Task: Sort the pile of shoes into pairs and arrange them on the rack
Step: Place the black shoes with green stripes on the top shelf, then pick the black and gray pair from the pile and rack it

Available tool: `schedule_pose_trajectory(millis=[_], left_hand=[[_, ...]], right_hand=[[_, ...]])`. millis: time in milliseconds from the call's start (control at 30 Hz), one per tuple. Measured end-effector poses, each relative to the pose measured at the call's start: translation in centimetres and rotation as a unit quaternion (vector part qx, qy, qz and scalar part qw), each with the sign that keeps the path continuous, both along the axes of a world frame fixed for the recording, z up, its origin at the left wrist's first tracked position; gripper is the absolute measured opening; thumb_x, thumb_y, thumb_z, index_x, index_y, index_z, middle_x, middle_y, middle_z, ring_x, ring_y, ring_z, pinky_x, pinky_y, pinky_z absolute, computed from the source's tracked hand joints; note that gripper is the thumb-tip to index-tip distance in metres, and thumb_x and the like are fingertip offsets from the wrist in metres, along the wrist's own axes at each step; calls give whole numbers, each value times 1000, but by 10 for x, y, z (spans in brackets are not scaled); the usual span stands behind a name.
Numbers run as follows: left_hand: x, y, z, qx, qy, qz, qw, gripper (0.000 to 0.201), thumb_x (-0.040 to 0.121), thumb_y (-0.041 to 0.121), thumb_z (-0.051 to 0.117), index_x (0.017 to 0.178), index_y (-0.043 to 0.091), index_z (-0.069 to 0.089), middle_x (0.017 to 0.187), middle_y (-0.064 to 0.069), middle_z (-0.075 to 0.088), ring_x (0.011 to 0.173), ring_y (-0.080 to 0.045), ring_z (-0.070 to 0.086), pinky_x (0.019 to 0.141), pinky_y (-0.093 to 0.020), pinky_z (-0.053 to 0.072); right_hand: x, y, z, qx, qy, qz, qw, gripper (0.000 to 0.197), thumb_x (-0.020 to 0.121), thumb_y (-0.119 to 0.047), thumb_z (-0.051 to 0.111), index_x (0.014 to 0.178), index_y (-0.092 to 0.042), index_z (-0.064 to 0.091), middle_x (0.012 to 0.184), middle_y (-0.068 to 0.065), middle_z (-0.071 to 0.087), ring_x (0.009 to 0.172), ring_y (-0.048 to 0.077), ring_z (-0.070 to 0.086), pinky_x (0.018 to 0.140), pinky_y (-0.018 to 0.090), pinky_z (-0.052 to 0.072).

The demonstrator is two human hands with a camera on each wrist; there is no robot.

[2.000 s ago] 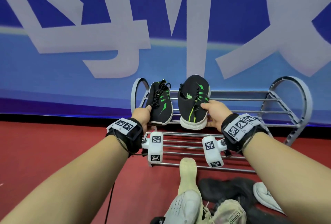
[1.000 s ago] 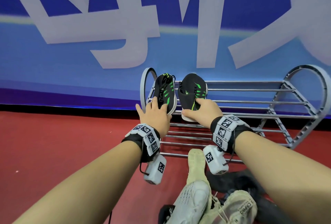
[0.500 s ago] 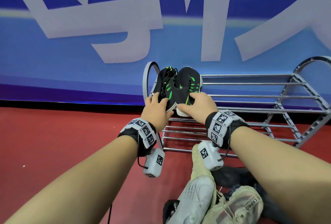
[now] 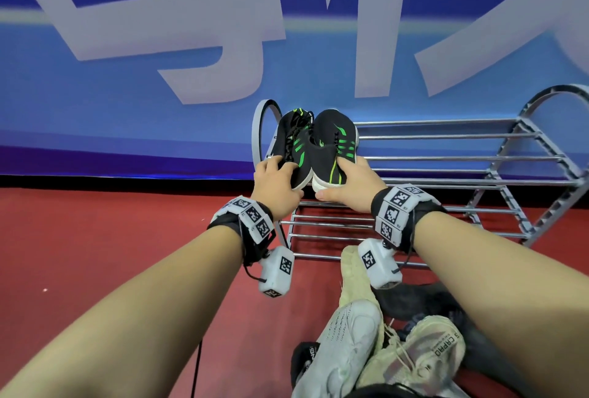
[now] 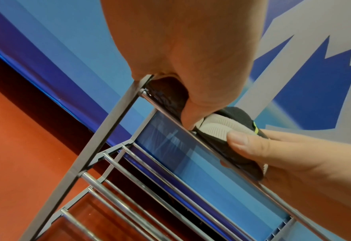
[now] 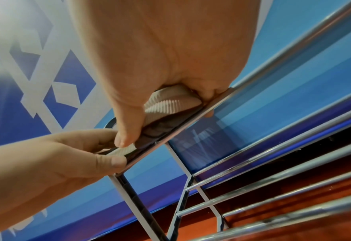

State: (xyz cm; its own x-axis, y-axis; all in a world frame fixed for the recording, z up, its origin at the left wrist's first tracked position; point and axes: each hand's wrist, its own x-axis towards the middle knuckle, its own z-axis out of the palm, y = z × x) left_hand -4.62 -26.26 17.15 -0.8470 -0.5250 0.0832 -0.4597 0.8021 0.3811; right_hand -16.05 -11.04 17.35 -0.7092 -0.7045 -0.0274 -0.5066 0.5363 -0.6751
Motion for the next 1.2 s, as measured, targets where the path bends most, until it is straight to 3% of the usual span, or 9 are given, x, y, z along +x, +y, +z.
schedule_pose_trajectory(millis=[133, 200, 333, 433, 567, 700, 867, 1033, 1200], left_hand=[[2, 3, 5, -32, -25, 5, 999, 60, 86, 32, 62, 142, 21, 44, 155, -9, 28, 144, -32, 17, 118, -46, 22], [1, 7, 9, -50, -46, 15, 998, 60, 86, 33, 62, 142, 23, 44, 155, -8, 28, 144, -32, 20, 116, -51, 25], [4, 30, 23, -85, -17, 41, 995, 54, 85, 31, 59, 138, 22, 47, 146, -7, 40, 138, -32, 30, 109, -53, 31], [10, 59, 34, -112, 45, -11, 993, 50, 83, 24, 57, 133, 18, 53, 141, -9, 47, 135, -34, 34, 110, -48, 31], [20, 107, 38, -132, 41, -87, 987, 49, 80, 24, 58, 129, 19, 56, 138, -5, 48, 134, -30, 34, 108, -46, 32], [29, 148, 20, -108, -24, -128, 986, 50, 83, 32, 59, 132, 24, 54, 140, -4, 45, 135, -29, 33, 109, -46, 31], [37, 180, -16, -46, -107, -116, 986, 50, 83, 34, 59, 131, 25, 54, 139, -5, 46, 132, -31, 37, 104, -47, 39], [62, 200, -68, 41, -197, -113, 973, 44, 84, 31, 58, 128, 25, 57, 138, -9, 48, 129, -34, 41, 102, -46, 40], [97, 194, -110, 95, -238, -93, 962, 45, 81, 26, 59, 126, 24, 60, 133, -12, 55, 121, -36, 49, 101, -43, 42]], right_hand=[[11, 5, 3, -9, 14, -22, 1000, 91, 52, -74, 62, 134, -39, 46, 127, 1, 47, 114, 27, 54, 99, 44, 47], [18, 10, 6, -9, 16, -24, 1000, 90, 57, -74, 57, 137, -38, 43, 128, 2, 47, 116, 28, 54, 100, 45, 46], [29, 32, 17, 1, 0, -15, 1000, 69, 83, -46, 63, 143, -22, 40, 133, 10, 47, 122, 28, 50, 101, 39, 43], [37, 57, 21, 15, 6, -22, 1000, 63, 86, -39, 62, 142, -22, 41, 138, 10, 48, 121, 28, 52, 97, 37, 43], [52, 89, 24, 44, 4, -36, 998, 65, 92, -31, 58, 150, -16, 31, 150, 13, 40, 127, 30, 49, 98, 34, 40], [68, 117, 22, 67, -1, -25, 997, 69, 89, -28, 63, 149, -15, 33, 149, 13, 43, 131, 28, 47, 100, 31, 39], [84, 156, 1, 95, -30, -42, 994, 72, 88, -27, 64, 150, -16, 31, 151, 11, 41, 129, 27, 49, 95, 29, 40], [97, 194, -47, 125, -87, -66, 986, 72, 87, -29, 64, 150, -17, 32, 154, 6, 38, 138, 25, 40, 109, 31, 34], [118, 205, -92, 173, -136, -62, 974, 71, 88, -31, 63, 150, -21, 31, 147, 8, 46, 122, 27, 54, 91, 28, 44]])
